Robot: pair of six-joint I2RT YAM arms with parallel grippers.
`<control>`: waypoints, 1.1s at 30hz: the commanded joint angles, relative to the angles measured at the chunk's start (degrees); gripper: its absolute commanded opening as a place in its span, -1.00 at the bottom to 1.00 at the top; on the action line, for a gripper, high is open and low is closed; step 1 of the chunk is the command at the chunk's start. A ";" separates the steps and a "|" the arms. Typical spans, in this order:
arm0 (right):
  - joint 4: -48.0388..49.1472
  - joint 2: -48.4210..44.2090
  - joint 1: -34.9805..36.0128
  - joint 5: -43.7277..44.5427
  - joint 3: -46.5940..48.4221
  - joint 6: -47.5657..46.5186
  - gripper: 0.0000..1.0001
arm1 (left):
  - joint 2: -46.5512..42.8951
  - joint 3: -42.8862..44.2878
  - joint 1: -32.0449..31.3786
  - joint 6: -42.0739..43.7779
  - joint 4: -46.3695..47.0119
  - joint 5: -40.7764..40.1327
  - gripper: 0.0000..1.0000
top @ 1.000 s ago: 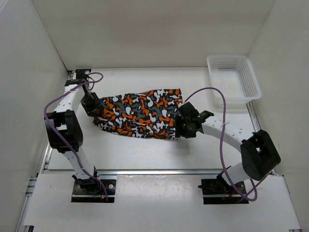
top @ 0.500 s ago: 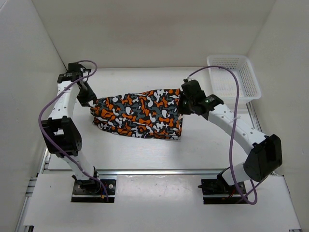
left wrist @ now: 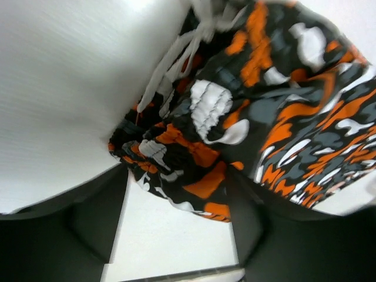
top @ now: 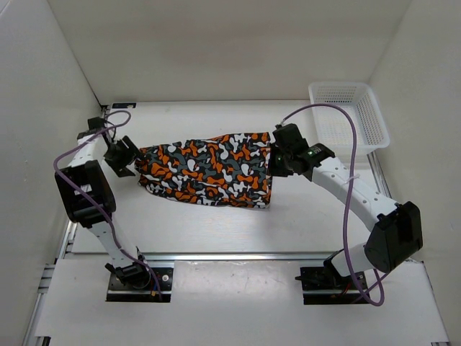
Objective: Fold and stack the shorts
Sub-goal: Fold the shorts
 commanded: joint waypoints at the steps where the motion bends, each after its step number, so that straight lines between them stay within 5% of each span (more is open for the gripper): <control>1: -0.05 -2.46 -0.09 -0.87 -0.26 -0.20 -0.95 | 0.92 -4.02 0.08 0.92 3.13 6.62 0.60; 11: -0.57 -1.93 -0.09 -1.49 0.89 -0.20 -0.98 | 4.26 -7.73 0.08 -0.84 3.14 0.31 0.58; 16: -1.10 -1.93 -0.09 -1.49 0.89 -0.20 -0.98 | 4.79 -8.25 0.08 -2.16 3.14 -4.88 0.07; 23: -1.10 -2.46 -0.09 -1.49 -0.17 0.33 -0.98 | 5.32 -7.64 0.08 -2.86 3.14 -7.78 -0.36; 33: -0.57 -2.46 0.43 -1.49 -0.17 0.86 -1.00 | -0.56 -5.36 -0.45 -2.42 -2.57 -11.65 0.41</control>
